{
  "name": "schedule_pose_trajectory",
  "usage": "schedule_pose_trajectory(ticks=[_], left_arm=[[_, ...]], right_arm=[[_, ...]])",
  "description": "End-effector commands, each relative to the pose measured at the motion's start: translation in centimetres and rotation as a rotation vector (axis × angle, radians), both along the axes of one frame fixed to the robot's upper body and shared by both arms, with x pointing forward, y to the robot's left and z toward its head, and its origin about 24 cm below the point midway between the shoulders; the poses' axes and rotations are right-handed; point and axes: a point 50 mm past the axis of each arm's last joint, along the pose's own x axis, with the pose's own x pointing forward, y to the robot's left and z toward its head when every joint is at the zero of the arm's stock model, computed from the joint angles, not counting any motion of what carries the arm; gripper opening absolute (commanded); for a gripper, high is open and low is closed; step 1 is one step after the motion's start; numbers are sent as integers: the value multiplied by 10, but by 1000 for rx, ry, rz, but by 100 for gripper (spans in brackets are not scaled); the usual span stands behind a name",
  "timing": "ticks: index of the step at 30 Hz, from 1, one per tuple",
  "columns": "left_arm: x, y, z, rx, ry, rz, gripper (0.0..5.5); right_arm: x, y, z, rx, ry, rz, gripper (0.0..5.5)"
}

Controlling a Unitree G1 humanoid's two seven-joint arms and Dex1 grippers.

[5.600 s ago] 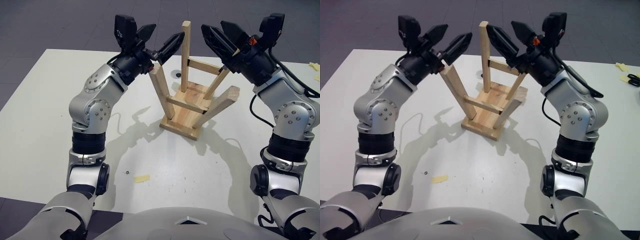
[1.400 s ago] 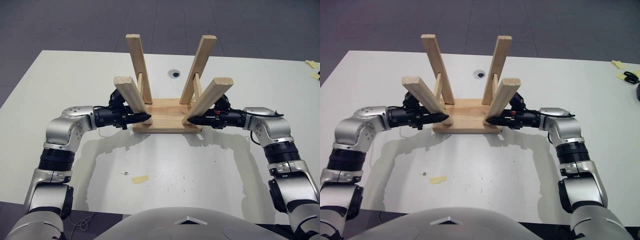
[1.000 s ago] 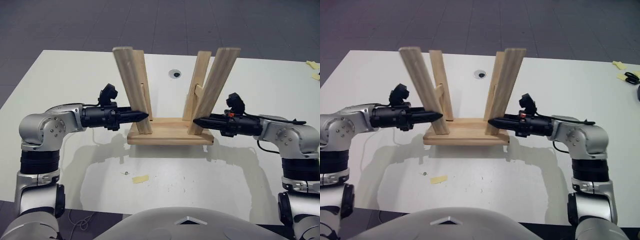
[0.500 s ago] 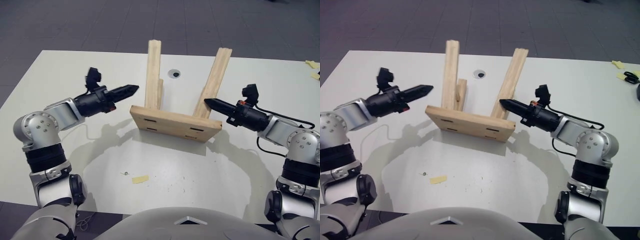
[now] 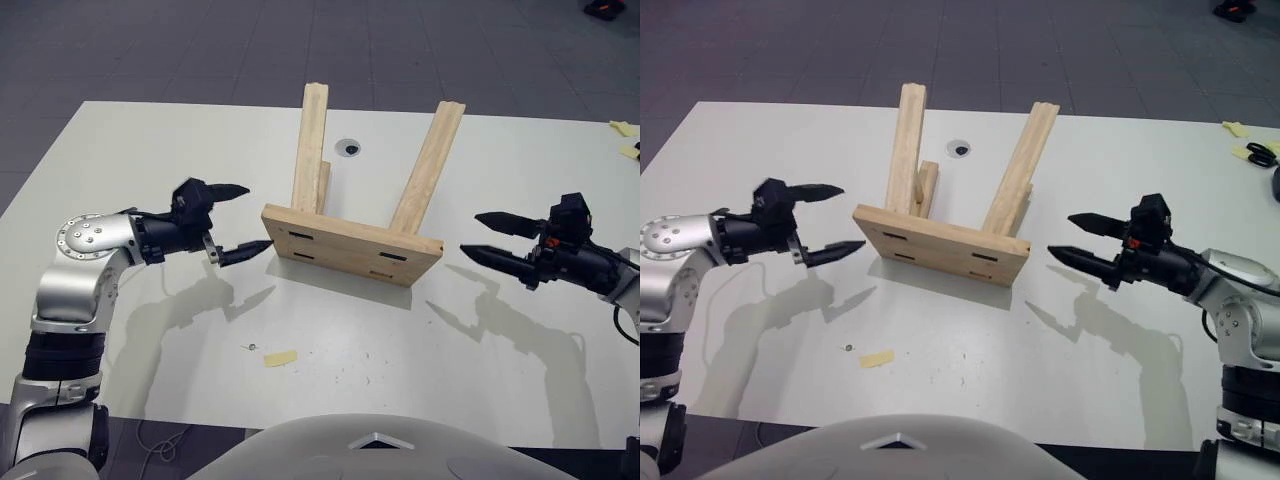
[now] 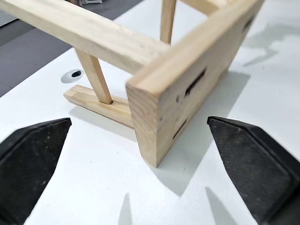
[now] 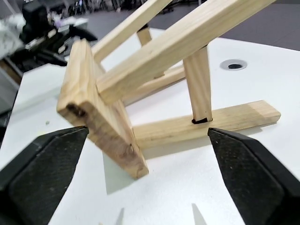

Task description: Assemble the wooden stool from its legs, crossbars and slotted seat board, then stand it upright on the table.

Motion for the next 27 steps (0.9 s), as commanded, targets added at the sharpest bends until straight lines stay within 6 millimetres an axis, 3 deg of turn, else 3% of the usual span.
schedule_pose_trajectory(ticks=[1,4,9,15,23,27], left_arm=[[13,-12,-7,51,-20,-97,540],[18,-20,-18,53,39,-142,540],[19,-26,-38,54,135,-170,458],[10,-28,-45,38,165,-180,353],[2,-44,-21,-113,241,-197,211],[-14,-43,9,-221,388,-224,204]], right_arm=[[1,24,-22,-32,-18,121,539],[-3,37,-35,-26,-17,166,539],[2,51,-42,0,-66,152,459],[0,51,-46,10,-64,126,360],[2,58,-40,79,35,166,221],[2,62,-8,325,232,215,203]])
